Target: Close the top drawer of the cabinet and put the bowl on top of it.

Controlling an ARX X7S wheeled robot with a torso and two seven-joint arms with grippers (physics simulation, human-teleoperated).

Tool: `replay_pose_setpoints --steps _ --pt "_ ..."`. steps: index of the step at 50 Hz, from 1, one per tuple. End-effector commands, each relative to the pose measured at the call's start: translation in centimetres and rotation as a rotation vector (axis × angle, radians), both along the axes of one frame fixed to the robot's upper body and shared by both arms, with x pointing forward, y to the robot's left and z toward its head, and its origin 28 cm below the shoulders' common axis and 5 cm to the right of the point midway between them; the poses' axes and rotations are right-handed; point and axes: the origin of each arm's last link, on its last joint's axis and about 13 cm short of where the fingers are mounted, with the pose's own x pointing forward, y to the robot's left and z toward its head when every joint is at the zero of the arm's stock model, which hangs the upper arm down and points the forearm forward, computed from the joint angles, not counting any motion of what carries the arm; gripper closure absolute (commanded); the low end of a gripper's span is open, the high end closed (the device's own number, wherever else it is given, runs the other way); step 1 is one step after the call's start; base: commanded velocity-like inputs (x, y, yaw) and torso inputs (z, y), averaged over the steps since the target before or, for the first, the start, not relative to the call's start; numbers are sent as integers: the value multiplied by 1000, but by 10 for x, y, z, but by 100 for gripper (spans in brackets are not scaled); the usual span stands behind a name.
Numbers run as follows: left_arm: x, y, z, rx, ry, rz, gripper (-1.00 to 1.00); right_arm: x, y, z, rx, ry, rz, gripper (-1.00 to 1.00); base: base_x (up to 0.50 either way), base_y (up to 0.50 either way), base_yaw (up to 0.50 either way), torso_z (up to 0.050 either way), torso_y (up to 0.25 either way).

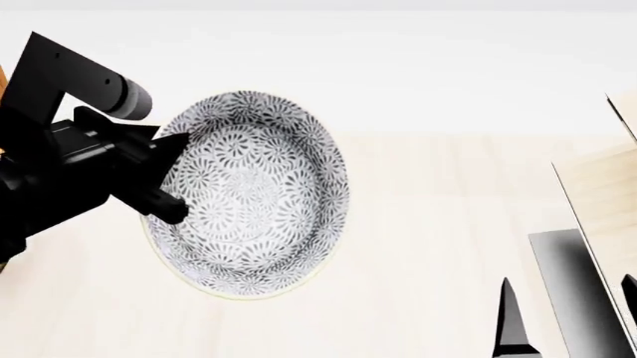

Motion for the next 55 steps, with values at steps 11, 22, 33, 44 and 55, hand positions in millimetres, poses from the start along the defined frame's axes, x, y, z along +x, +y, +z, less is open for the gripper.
replay_pose_setpoints --steps 11,22,33,44,55 --pt "-1 11 25 -22 -82 38 100 -2 -3 3 0 -15 -4 -100 0 0 0 0 0" --pt "-1 17 34 -28 -102 64 100 -3 -4 11 -12 -21 3 -100 0 0 0 0 0" --pt "2 25 42 -60 -109 97 100 -2 -5 16 -19 -26 -2 -100 0 0 0 0 1" --pt "-3 35 60 -140 -125 109 100 -5 -3 28 -24 -125 -40 -100 0 0 0 0 0" --pt "-5 46 70 -142 -169 162 100 -6 -2 33 -30 -145 -46 -100 0 0 0 0 1"
